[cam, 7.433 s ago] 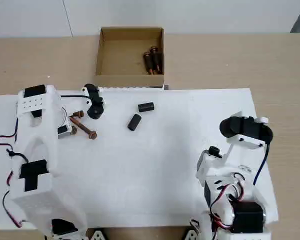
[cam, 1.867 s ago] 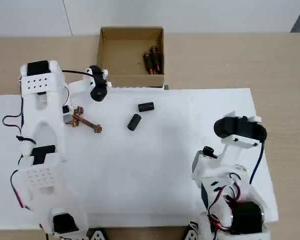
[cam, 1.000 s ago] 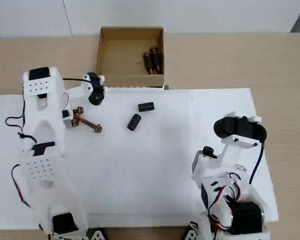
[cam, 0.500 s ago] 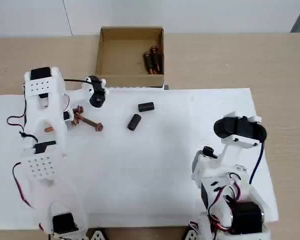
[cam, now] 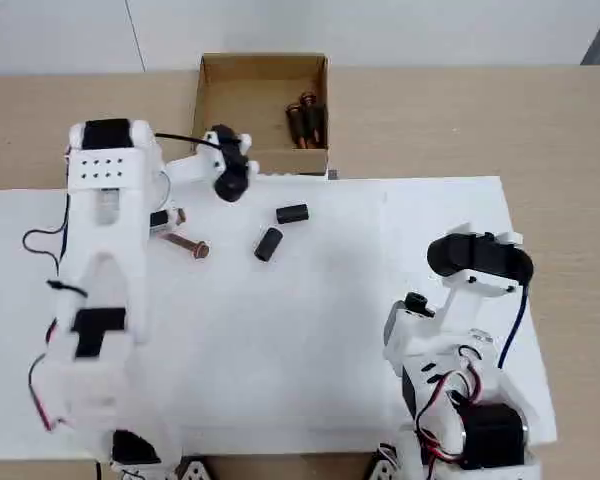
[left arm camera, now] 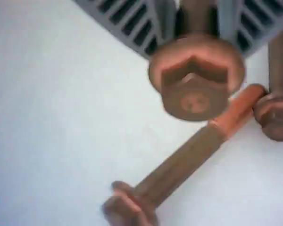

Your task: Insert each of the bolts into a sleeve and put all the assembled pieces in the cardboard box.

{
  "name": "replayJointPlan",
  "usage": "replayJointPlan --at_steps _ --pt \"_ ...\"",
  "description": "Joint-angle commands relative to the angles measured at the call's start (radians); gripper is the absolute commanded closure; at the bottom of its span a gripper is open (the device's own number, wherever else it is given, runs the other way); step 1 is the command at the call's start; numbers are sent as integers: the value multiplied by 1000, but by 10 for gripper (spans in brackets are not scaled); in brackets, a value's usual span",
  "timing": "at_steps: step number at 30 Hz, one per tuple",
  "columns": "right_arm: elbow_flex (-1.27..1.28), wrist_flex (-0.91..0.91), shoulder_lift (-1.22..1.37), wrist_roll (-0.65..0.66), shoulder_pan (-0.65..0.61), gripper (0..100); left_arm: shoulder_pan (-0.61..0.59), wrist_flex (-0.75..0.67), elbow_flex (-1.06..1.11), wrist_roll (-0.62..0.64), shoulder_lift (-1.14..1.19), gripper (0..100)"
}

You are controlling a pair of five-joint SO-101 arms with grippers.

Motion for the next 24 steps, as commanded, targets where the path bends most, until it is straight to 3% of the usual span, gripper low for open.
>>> replayJointPlan --at_steps 1,10,14,24 --pt "-12 -21 -7 -3 -7 995 46 31 96 95 -235 995" --pt "-6 -13 -7 -3 -7 995 160 29 380 431 -566 995" --pt "-6 -16 -7 -2 -7 995 186 25 463 499 -641 995" --pt "41 -101 -5 -6 -88 995 186 -301 832 853 -885 995"
